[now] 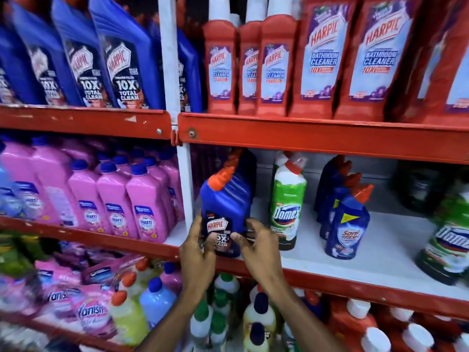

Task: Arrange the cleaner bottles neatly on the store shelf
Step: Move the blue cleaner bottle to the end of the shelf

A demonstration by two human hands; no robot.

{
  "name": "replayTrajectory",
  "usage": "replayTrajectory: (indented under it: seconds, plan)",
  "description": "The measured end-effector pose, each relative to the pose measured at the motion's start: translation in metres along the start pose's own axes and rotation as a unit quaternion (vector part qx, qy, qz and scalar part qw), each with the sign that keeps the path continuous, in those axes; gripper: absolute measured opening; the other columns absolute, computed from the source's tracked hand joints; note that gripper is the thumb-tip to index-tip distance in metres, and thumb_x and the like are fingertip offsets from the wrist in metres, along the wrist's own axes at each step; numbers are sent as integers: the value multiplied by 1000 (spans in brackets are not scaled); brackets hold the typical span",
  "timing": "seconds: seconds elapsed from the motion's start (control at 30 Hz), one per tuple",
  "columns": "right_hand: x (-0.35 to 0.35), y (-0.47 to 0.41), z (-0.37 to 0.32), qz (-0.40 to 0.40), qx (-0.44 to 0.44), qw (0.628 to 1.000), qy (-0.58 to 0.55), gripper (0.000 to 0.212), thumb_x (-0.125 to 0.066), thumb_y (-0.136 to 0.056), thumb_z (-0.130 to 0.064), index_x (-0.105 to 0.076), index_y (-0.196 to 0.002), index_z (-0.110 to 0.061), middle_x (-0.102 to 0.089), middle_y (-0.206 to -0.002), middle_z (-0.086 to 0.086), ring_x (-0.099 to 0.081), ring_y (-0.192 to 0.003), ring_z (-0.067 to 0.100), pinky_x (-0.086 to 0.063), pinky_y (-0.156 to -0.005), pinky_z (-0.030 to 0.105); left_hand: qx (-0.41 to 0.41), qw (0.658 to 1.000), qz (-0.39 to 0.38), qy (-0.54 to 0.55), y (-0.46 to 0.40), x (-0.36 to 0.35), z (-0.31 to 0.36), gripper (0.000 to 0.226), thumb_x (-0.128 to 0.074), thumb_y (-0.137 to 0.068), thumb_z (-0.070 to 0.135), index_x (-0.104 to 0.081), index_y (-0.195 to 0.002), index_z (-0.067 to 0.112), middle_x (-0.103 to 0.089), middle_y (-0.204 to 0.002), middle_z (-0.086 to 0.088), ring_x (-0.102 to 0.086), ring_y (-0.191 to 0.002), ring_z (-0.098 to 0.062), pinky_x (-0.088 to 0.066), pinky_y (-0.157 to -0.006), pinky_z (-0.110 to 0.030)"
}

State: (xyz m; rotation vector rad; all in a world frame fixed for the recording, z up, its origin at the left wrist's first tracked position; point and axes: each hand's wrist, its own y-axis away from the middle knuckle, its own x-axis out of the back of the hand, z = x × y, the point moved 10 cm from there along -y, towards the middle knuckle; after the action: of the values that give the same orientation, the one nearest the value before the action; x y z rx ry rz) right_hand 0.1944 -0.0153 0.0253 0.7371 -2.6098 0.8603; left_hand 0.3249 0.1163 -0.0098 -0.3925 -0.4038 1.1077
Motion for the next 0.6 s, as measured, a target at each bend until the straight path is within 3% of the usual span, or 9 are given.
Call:
replayTrajectory:
  seconds: [0.03,0.1,0.17,0.27,0.37,0.47,0.53,0.6]
  plan:
    - [-2,0,4,-3,-6,1000,3,32,-79,-85,-25,-72,-114,-15,-81,-102,1,-75,-88,9,-58,-81,25,2,1000,-2,-11,0,-1,-3,55,-55,-92,38,-45,-145,43,-66,-128,38,-69,-123,-12,-52,-106,-35]
    - [-4,1,11,-4,-10,1000,1,34,-78,-85,-30,-72,-115,-17,-82,-103,1,-76,-90,10,-60,-83,30,2,1000,0,-29,2,-1,-6,56,-55,-93,32,-45,-148,39,-72,-128,21,-71,-119,-14,-56,-104,-41]
    - [-4,2,13,-2,-10,1000,1,34,-79,-85,-31,-73,-116,-18,-81,-106,0,-75,-91,8,-58,-82,19,-2,999,-1,-46,2,-2,-6,59,-54,-93,37,-45,-151,31,-75,-129,3,-73,-115,-14,-59,-101,-46]
    - [3,5,15,-3,-12,1000,0,36,-78,-86,-27,-71,-120,-19,-77,-113,0,-70,-89,4,-50,-77,3,-6,999,6,-51,8,-2,0,62,-58,-93,31,-43,-152,30,-68,-141,-1,-69,-123,-16,-57,-105,-50]
    - [30,18,7,15,32,995,89,41,-68,-91,-32,-63,-132,-24,-67,-127,-4,-64,-105,11,-58,-89,29,-93,986,46,-128,25,2,31,61,-59,-95,28,-42,-153,24,-47,-159,-3,-46,-145,-14,-43,-120,-45]
    - [79,39,-18,101,154,955,232,46,-63,-90,-22,-61,-136,-18,-66,-133,3,-58,-121,22,-56,-96,40,-279,925,39,-255,49,-22,81,62,-61,-92,28,-45,-150,15,-41,-162,-16,-38,-152,-30,-33,-124,-49]
    - [111,53,-23,143,195,922,304,55,-62,-88,-18,-57,-142,-12,-60,-145,11,-53,-134,33,-49,-106,49,-337,887,-1,-316,61,-54,104,70,-61,-91,32,-39,-155,13,-35,-165,-20,-30,-156,-38,-29,-124,-60]
    - [139,58,-13,150,182,903,359,65,-60,-88,-20,-47,-151,-12,-42,-160,16,-36,-150,38,-36,-118,54,-354,869,-40,-343,71,-86,120,76,-58,-94,39,-30,-159,13,-26,-169,-20,-23,-159,-41,-24,-124,-67]
